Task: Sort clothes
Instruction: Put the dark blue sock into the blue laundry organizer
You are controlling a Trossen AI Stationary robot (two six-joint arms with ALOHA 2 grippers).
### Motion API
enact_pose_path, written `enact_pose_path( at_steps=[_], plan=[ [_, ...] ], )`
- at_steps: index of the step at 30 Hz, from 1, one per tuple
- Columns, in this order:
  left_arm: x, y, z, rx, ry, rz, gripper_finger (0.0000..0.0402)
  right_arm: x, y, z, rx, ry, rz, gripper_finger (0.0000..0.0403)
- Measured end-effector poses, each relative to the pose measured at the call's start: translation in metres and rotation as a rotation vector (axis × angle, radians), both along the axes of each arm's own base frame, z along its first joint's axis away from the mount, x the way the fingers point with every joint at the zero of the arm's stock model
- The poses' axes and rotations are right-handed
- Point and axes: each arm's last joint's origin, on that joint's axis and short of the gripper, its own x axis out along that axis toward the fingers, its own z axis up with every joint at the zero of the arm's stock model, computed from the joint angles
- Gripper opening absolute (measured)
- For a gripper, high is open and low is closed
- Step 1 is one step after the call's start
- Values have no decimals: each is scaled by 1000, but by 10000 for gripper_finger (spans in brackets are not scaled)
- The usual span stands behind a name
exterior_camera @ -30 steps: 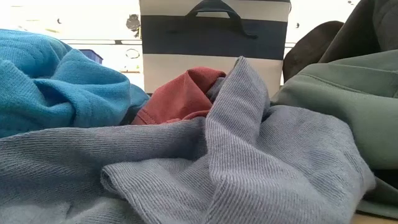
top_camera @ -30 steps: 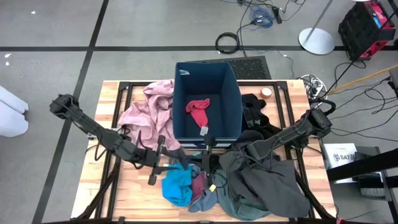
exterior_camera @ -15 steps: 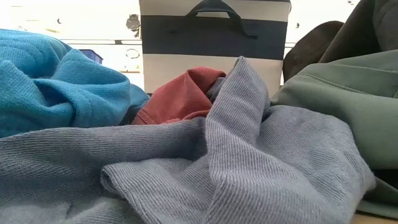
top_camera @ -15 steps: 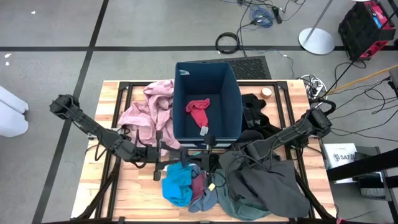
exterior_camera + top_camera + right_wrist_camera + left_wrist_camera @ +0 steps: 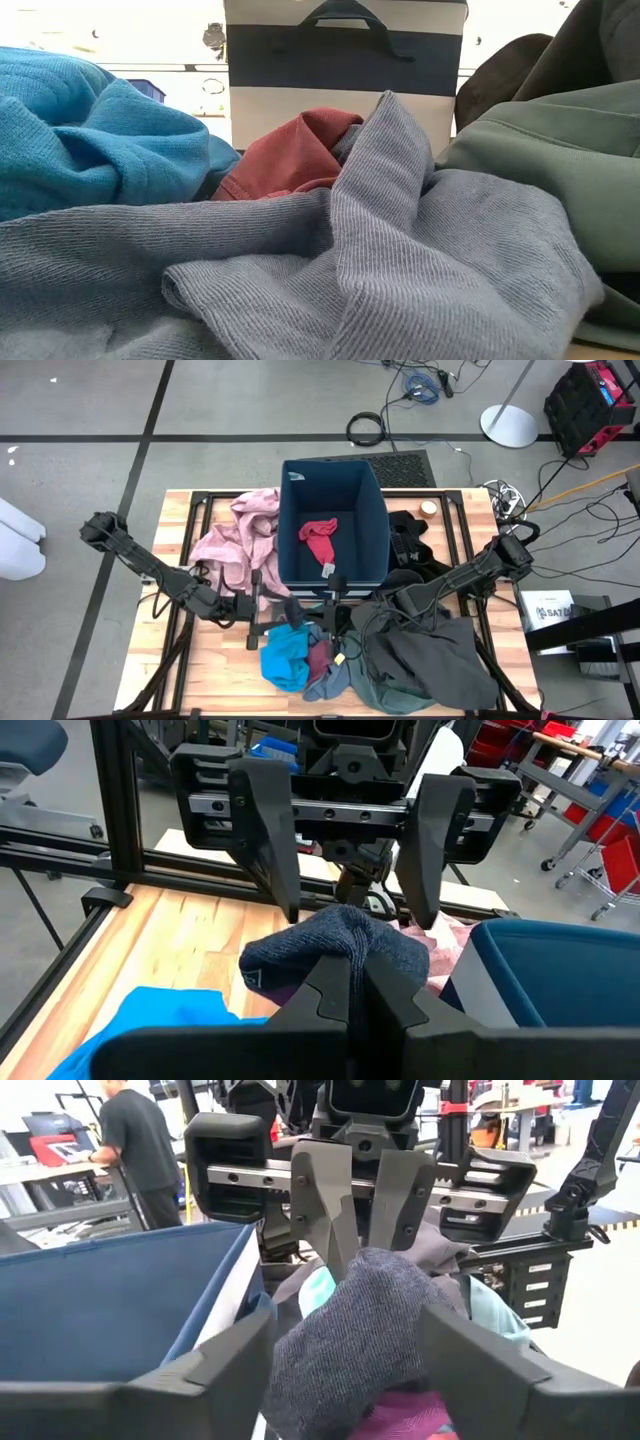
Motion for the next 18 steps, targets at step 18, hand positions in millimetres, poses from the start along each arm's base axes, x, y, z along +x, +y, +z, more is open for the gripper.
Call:
enact_pose_path(
  at_steps=[18],
  plan=[
    [25, 7, -7, -129, -3, 25, 329, 3, -5, 4, 13, -42, -9, 0]
  ],
)
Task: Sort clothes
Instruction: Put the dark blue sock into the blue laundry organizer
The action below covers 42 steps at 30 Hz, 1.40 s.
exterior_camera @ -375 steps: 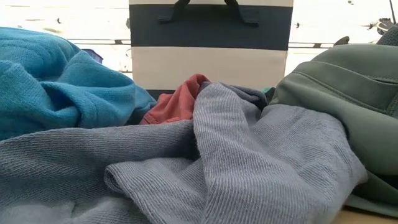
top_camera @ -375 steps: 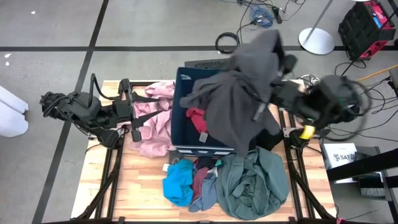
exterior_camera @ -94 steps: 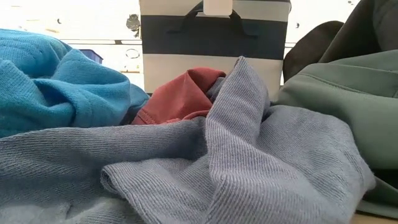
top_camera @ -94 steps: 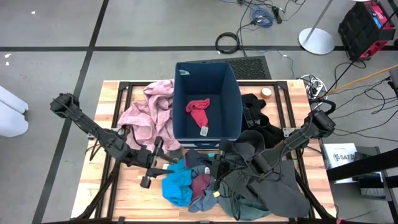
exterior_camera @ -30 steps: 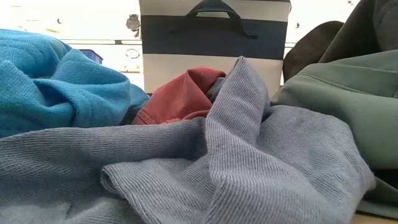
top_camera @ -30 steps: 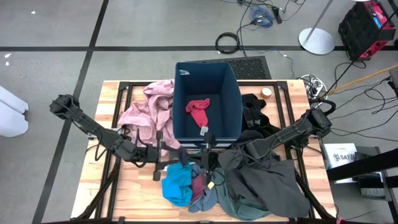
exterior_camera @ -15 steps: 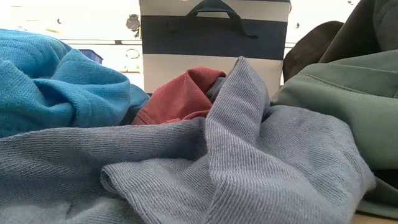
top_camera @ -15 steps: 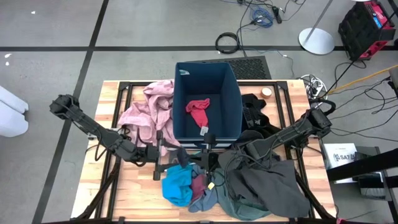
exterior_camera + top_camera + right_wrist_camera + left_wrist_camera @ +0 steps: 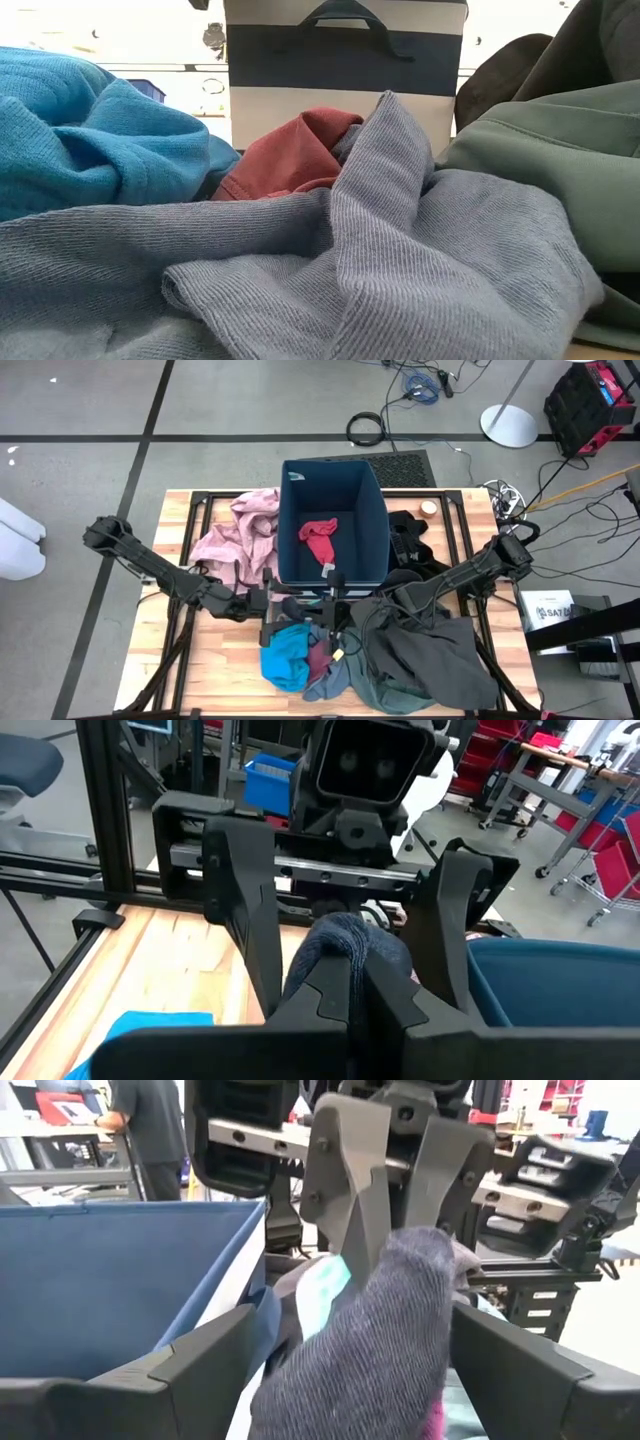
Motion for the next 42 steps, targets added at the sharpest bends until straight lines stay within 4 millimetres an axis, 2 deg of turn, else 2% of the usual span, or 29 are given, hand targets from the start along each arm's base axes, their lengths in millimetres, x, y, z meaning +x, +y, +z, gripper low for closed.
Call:
enact_pose_path(
  at_steps=[7, 11, 14, 19, 21, 25, 31, 37, 42],
  plan=[
    [0, 0, 0, 3, 6, 0, 322, 0, 0, 0, 3, 0, -1, 0],
    [0, -1, 0, 4, 7, -17, 280, 0, 0, 0, 3, -1, -2, 0],
    [0, -2, 0, 4, 7, -42, 215, 0, 0, 0, 4, -3, -2, 0],
    [0, -2, -1, 27, 16, -71, 54, 0, 0, 1, 7, -12, -3, 9],
    [0, -3, -1, 53, 13, -88, 20, 0, 0, 1, 6, -13, -2, 16],
    [0, -3, -1, 56, 15, -89, 20, -1, 0, -2, -14, 21, -6, 38],
    [-1, -2, -1, 62, 12, -82, 15, -10, 0, 3, -2, 65, -10, 105],
    [-3, 0, 4, 78, -12, -59, 14, -45, 1, 27, -1, 126, 26, 158],
    [-12, 7, 23, 132, -95, 45, 14, -77, 5, 42, 79, 172, 39, 171]
  ],
)
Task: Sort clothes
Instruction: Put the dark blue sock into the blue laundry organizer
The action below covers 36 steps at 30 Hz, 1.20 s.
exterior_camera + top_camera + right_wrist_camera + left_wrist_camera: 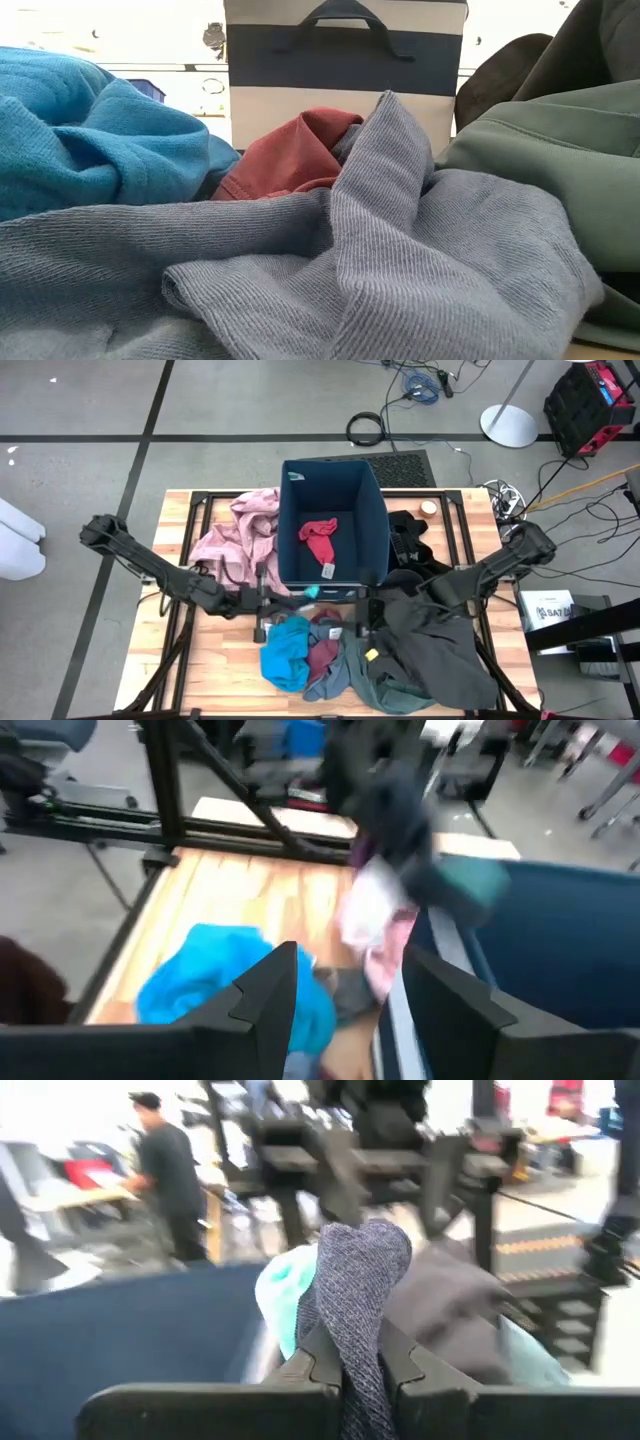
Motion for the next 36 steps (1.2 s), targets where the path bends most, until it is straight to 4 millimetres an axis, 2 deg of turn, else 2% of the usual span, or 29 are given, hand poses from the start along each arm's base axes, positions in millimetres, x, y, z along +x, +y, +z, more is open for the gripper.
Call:
enact_pose_path(
  at_steps=[6, 11, 13, 16, 19, 27, 32, 36],
  plan=[
    [0, 20, 65, 66, -126, 169, 14, -17, 13, 1, -23, 14, -26, 165],
    [10, 60, 120, 71, -30, 329, 14, -22, 18, 0, -90, -8, -128, 165],
    [14, 79, 134, 51, 22, 383, 14, -23, 19, 0, -92, -16, -152, 165],
    [20, 108, 144, -15, 91, 411, 14, -24, 20, 0, -84, -18, -150, 165],
    [29, 134, 142, -107, 153, 384, 14, -25, 19, -2, -70, -6, -159, 165],
    [62, 190, 103, -239, 316, 398, 15, -27, 18, -5, -42, 22, -183, 165],
    [79, 202, 83, -249, 388, 425, 58, -28, 19, -7, -30, 30, -188, 165],
    [83, 203, 74, -253, 444, 431, 108, -30, 20, -9, -29, 47, -190, 165]
  ],
)
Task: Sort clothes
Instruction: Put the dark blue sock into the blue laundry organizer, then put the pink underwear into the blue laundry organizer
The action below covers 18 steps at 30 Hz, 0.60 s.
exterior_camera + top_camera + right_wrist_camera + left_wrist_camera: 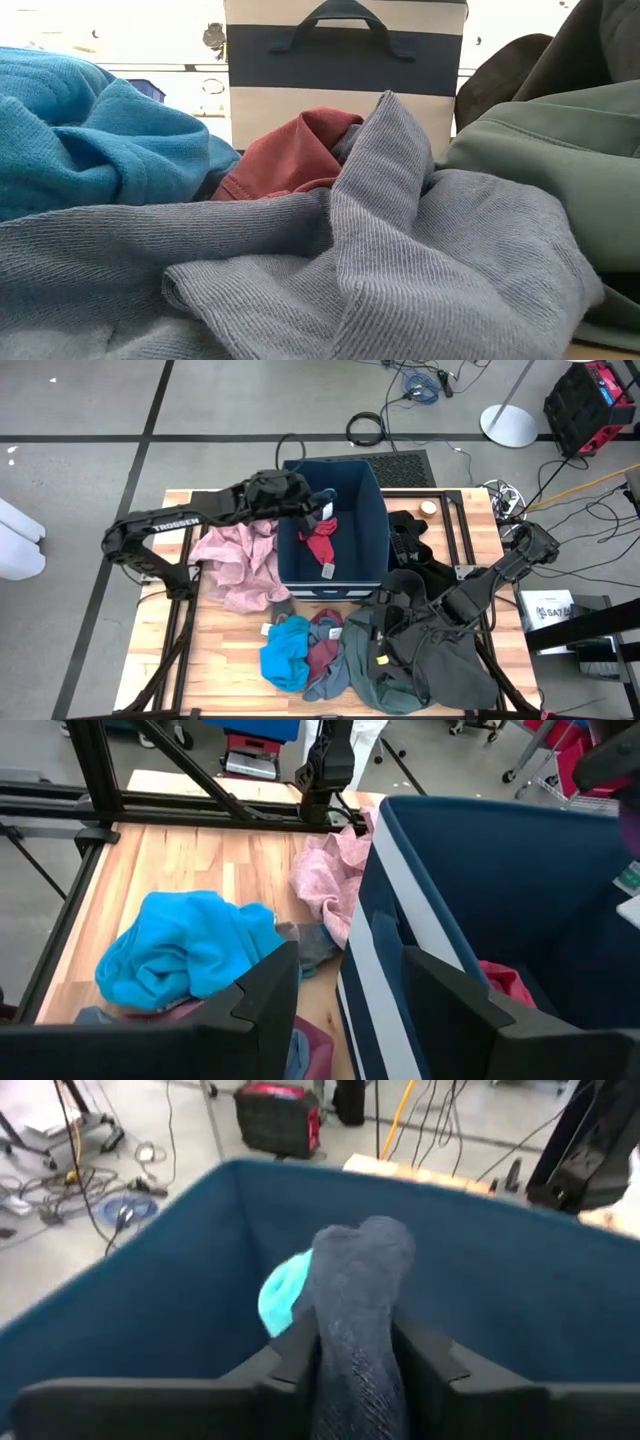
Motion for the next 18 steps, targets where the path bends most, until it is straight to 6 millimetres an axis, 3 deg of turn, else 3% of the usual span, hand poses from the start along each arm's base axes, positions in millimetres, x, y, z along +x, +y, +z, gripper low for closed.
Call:
enact_pose_path(
  at_steps=[6, 11, 18],
  plan=[
    [-6, -1, -1, -14, 34, 48, 168, -1, 0, -1, -6, 9, 0, 164],
    [-17, -5, 9, -18, 21, 40, 187, -1, 0, -1, -1, 8, -3, 164],
    [-43, -39, 20, -105, 65, -101, 188, 11, 8, -19, 9, 53, -6, 164]
  ],
)
